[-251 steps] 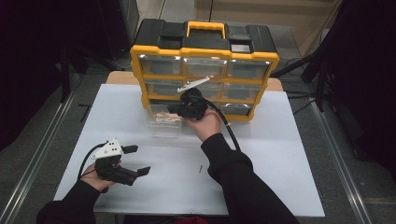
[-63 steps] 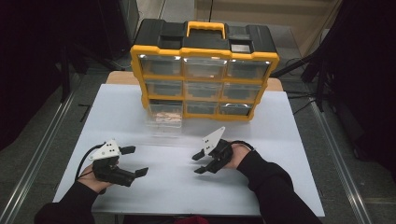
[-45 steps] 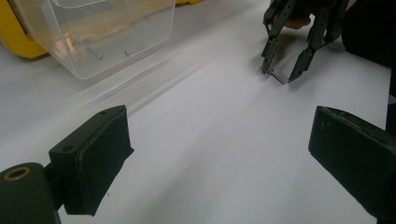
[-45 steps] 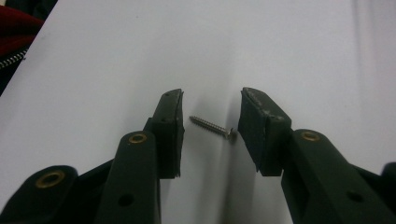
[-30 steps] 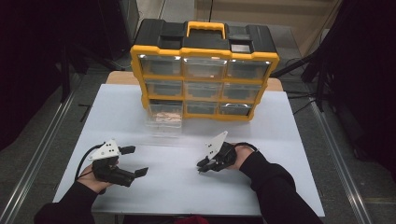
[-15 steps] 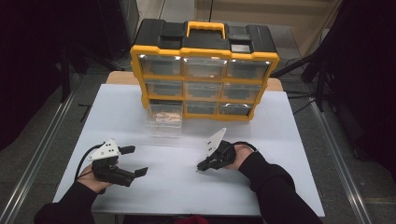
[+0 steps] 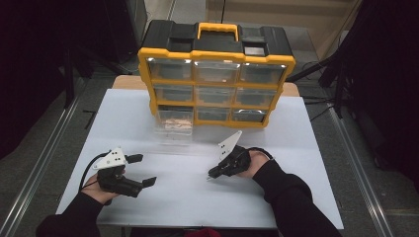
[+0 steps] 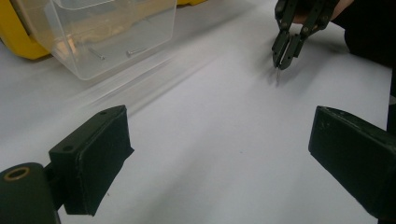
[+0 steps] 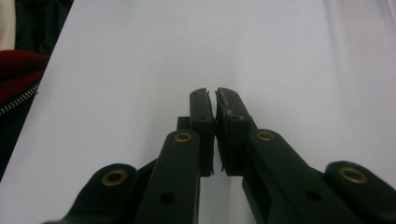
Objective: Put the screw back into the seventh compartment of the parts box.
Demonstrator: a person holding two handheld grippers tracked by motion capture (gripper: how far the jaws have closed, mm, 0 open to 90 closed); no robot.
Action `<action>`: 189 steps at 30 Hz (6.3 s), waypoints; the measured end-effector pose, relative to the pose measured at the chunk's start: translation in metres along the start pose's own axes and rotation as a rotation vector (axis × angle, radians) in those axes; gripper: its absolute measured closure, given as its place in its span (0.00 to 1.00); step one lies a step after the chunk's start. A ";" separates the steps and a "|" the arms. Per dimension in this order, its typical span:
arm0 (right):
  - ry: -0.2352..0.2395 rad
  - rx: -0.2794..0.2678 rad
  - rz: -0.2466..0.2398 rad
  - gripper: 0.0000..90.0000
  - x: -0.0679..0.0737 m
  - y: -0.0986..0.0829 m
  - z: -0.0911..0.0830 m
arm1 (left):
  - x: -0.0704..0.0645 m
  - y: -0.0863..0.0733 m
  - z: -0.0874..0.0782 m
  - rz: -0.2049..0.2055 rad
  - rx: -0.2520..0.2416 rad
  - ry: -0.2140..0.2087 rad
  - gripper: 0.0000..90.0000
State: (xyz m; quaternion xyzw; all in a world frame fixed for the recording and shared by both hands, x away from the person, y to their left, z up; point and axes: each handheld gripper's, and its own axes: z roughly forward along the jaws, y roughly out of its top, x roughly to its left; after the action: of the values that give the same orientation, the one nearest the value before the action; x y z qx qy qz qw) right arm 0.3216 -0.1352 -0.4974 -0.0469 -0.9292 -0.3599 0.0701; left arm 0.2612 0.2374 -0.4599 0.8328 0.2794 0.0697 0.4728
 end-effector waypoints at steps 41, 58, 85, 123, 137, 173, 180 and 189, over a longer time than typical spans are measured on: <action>-0.200 -0.145 0.328 0.97 0.009 0.025 -0.033 | 0.000 0.000 0.000 0.001 0.006 -0.003 0.06; -0.248 -0.163 0.406 0.97 0.013 0.042 -0.033 | 0.000 0.000 0.002 -0.001 0.003 -0.009 0.06; -0.289 -0.196 0.436 0.97 0.004 0.082 -0.041 | 0.001 -0.001 0.001 -0.002 0.007 -0.005 0.06; -0.365 -0.236 0.445 0.97 -0.027 0.130 -0.051 | 0.001 -0.001 0.002 -0.003 0.003 -0.008 0.06; -0.407 -0.246 0.481 0.97 -0.045 0.137 -0.043 | 0.001 0.000 0.002 -0.005 -0.001 -0.009 0.06; -0.435 -0.233 0.500 0.78 -0.064 0.139 0.005 | 0.000 0.000 0.001 -0.008 -0.002 -0.019 0.06; -0.417 -0.250 0.487 0.62 -0.058 0.141 -0.004 | 0.000 0.000 0.001 -0.010 -0.002 -0.013 0.06; -0.374 -0.278 0.411 0.50 -0.040 0.142 -0.016 | 0.000 -0.001 0.000 -0.012 -0.002 -0.011 0.06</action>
State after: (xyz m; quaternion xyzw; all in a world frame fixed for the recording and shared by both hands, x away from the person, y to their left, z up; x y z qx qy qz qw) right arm 0.3825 -0.0429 -0.3984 -0.3082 -0.8390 -0.4469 -0.0380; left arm 0.2613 0.2374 -0.4606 0.8311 0.2817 0.0629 0.4755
